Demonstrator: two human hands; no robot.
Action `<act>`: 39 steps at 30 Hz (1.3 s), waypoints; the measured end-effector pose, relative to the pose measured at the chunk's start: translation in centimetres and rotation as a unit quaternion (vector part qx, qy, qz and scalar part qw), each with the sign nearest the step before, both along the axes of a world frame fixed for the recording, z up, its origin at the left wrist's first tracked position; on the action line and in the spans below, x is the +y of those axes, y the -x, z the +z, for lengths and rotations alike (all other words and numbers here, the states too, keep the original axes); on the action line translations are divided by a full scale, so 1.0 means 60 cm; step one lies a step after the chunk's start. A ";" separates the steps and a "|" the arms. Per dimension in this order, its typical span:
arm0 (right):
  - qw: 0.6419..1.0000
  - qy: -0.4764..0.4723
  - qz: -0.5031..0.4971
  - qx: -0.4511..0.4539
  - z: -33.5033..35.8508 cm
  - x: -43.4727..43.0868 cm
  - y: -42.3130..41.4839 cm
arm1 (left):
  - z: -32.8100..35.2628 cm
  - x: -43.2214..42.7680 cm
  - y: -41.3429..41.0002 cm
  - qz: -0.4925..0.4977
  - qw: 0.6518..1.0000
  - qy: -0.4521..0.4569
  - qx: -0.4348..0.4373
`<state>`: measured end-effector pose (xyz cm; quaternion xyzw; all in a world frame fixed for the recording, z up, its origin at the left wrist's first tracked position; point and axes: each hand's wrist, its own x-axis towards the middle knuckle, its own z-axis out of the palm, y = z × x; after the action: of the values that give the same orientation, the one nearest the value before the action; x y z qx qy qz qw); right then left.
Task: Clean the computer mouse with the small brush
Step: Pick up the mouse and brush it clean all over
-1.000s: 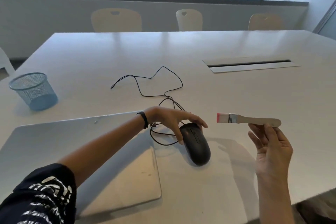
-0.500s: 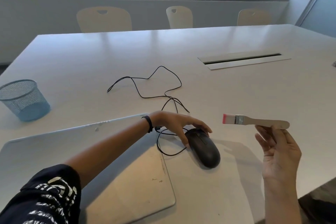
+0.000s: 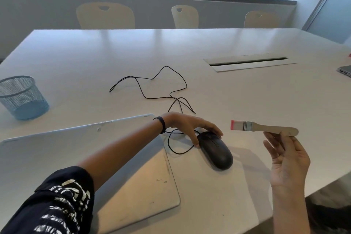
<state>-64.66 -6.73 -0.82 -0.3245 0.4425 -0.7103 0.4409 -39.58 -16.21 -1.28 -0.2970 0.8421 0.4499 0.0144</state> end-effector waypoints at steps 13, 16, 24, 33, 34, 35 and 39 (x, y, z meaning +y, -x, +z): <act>1.000 -0.011 0.017 0.024 -0.005 -0.018 -0.006 | 0.007 0.006 -0.003 0.017 0.999 0.005 -0.038; 0.999 -0.016 0.037 0.031 -0.010 -0.020 -0.008 | 0.005 0.005 -0.002 0.045 0.997 0.004 -0.058; 0.996 -0.034 0.073 0.036 -0.020 -0.034 -0.001 | 0.001 0.009 0.001 0.098 0.992 -0.014 -0.079; 0.991 -0.053 0.097 0.071 -0.038 -0.051 0.017 | 0.011 0.037 0.001 0.144 0.988 -0.054 0.006; 0.991 -0.053 0.101 0.070 -0.037 -0.052 0.017 | 0.013 0.041 0.000 0.149 0.988 -0.045 0.011; 0.991 -0.054 0.103 0.067 -0.036 -0.053 0.016 | 0.016 0.048 -0.001 0.155 0.987 -0.035 0.016; 0.991 -0.047 0.113 0.057 -0.023 -0.052 0.009 | 0.022 0.076 -0.014 0.208 0.978 0.018 0.026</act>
<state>-65.22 -9.87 -2.18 -0.3918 0.4604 -0.6142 0.5073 -38.76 -11.65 0.05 -0.4536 0.7702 0.4354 -0.1067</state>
